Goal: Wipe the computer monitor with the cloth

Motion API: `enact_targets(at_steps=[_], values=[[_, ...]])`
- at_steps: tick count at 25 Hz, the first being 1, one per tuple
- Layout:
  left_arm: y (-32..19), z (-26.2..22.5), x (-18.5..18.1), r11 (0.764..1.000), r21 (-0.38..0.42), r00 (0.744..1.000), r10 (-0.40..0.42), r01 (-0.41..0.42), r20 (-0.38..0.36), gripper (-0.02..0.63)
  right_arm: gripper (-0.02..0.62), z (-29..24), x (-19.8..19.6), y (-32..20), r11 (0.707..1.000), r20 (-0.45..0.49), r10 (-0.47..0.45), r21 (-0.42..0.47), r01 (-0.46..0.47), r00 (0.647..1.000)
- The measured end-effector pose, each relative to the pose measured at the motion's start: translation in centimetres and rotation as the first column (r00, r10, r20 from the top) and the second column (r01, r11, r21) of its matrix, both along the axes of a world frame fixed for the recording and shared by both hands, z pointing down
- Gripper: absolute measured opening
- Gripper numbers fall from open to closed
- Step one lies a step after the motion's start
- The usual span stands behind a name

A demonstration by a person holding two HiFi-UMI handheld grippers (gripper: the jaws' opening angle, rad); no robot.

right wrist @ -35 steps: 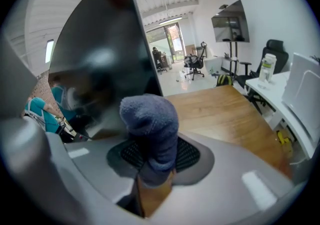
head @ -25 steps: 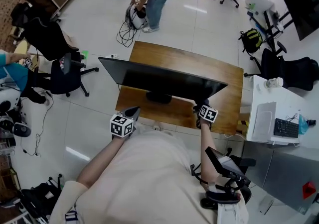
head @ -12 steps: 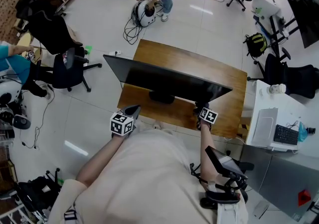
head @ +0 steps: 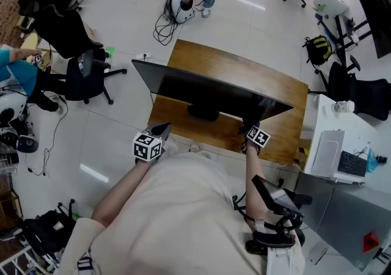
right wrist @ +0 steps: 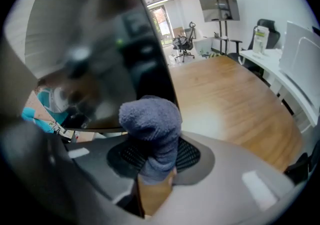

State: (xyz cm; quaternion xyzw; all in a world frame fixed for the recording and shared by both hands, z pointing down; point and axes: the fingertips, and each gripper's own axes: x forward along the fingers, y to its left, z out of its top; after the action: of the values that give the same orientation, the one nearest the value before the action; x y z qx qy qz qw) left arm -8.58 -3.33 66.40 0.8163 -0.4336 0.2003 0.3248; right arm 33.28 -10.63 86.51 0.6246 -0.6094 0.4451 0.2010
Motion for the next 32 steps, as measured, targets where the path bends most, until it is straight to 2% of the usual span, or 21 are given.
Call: enact_targets(at_steps=[4,12,20,24,32], values=[[-0.1,-0.1,-1.4,1.0,0.004,1.0,-0.007,0.007,-0.003,0.005,0.117,0.0,-1.5,-0.2,1.0,0.01,-0.006,-0.006,0.006,1.0],[-1.0,-1.0,-6.5,0.999,0.008,0.999,-0.046,0.046,-0.012,0.005,0.117,-0.1,-6.6,-0.9,0.999,0.011,-0.023,-0.03,0.023,1.0],[-1.8,-0.9,-10.5,0.998,0.006,0.998,-0.064,0.064,-0.024,0.005,0.117,0.0,-11.9,-1.5,0.995,0.012,-0.076,-0.06,0.077,0.997],[-2.2,-0.5,-12.7,0.997,-0.003,0.996,-0.082,0.082,-0.039,0.005,0.117,0.1,-15.6,-1.9,0.989,0.019,-0.127,-0.069,0.128,0.992],[-3.0,0.1,-14.8,0.998,-0.001,0.996,-0.069,0.069,-0.06,0.005,0.118,0.1,-23.2,-3.0,0.961,0.017,-0.261,-0.085,0.262,0.965]])
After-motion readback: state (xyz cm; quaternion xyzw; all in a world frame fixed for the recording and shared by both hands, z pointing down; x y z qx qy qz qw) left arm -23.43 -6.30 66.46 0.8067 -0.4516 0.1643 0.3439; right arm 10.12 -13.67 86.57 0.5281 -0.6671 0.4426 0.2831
